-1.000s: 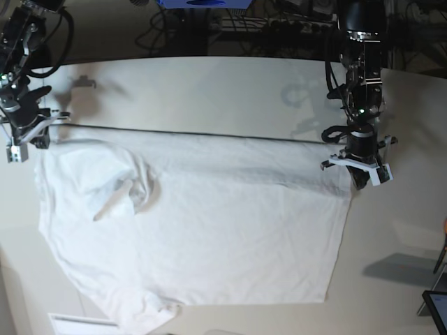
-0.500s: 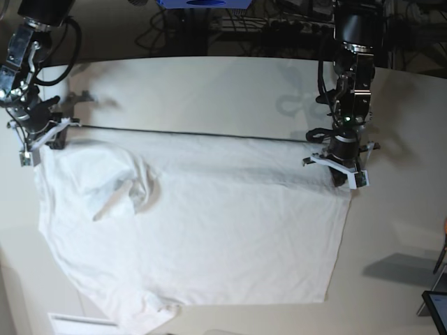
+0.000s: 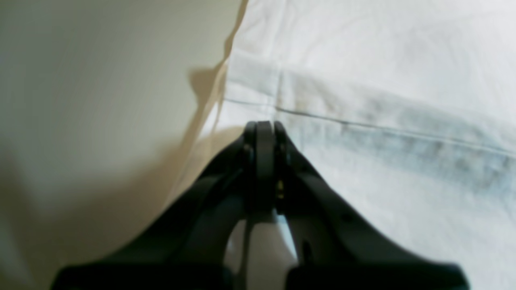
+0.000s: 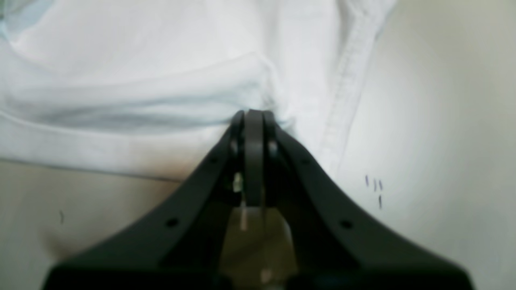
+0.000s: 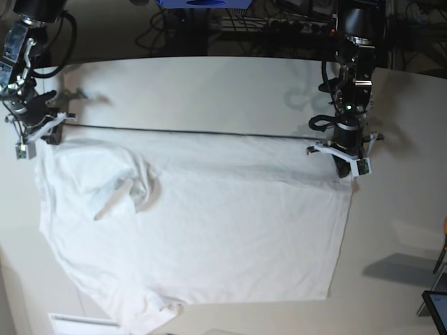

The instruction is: Fold the T-shirt properly

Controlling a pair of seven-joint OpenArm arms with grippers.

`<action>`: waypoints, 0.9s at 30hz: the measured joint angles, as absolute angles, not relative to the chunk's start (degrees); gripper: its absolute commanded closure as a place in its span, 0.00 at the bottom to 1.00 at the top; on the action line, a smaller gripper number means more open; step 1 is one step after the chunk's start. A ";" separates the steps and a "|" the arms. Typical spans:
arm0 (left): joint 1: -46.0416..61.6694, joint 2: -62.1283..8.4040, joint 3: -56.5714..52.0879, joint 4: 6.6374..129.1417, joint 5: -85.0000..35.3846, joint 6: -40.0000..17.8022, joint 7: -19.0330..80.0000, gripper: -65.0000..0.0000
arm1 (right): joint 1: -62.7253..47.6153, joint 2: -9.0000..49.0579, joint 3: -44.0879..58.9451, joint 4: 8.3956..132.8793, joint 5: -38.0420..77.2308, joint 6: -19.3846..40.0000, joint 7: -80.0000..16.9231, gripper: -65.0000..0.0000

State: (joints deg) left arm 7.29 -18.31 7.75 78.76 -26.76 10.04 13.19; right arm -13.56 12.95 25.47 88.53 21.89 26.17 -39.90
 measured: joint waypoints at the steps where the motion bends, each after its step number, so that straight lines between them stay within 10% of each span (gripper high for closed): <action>1: 8.25 -18.28 7.44 79.42 -26.74 10.00 13.08 1.00 | -14.31 12.93 25.50 89.08 21.89 26.24 -39.83 0.98; 27: 22.92 -18.61 6.85 89.19 -25.67 10.90 9.98 1.00 | -26.94 12.16 25.89 96.23 22.52 25.43 -36.80 0.98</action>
